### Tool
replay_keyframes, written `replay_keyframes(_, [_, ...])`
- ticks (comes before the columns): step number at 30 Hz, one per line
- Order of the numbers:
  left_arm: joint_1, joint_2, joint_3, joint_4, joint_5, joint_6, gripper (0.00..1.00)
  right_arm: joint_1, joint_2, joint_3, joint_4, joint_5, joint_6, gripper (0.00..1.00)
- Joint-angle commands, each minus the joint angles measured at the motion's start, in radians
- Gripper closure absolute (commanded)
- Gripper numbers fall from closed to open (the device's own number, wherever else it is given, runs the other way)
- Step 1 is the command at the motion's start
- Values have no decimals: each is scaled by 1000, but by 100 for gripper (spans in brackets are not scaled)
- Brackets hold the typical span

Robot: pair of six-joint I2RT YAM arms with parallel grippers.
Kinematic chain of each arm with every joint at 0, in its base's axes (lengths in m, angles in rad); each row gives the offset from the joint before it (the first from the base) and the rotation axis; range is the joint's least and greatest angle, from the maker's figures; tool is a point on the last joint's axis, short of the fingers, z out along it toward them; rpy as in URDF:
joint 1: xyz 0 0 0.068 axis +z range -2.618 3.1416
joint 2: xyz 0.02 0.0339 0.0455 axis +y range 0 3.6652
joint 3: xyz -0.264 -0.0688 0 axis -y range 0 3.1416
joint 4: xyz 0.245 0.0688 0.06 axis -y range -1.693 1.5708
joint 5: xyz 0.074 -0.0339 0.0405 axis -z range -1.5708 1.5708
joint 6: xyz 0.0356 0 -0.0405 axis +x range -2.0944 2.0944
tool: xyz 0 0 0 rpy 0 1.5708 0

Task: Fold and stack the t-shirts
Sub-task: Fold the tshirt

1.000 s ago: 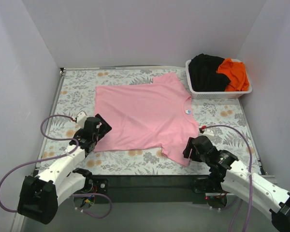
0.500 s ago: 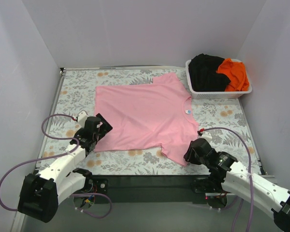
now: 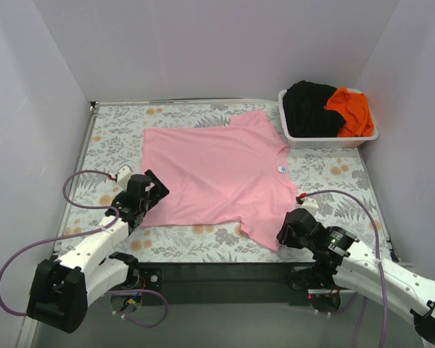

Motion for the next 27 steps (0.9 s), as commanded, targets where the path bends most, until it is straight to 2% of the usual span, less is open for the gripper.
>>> replay_keyframes(1, [-5,-15,2,13,-2,9,2,18,19,45,-29,30,27,71])
replay_keyframes(10, [-5,-4,5,19,4,12,2,128,26,25,-43,25,115,72])
replay_keyframes(16, [-5,-10,2,19,6,17,2,220,104,40,-43,80,178,72])
replay_keyframes(22, [-5,-25,-4,18,4,21,2,249,138,49,-43,120,204,72])
replay_keyframes(26, [-7,-22,-6,19,3,20,2,251,126,34,-40,123,215,76])
replay_keyframes(27, [-7,-21,-4,19,3,20,2,251,123,30,-40,123,215,86])
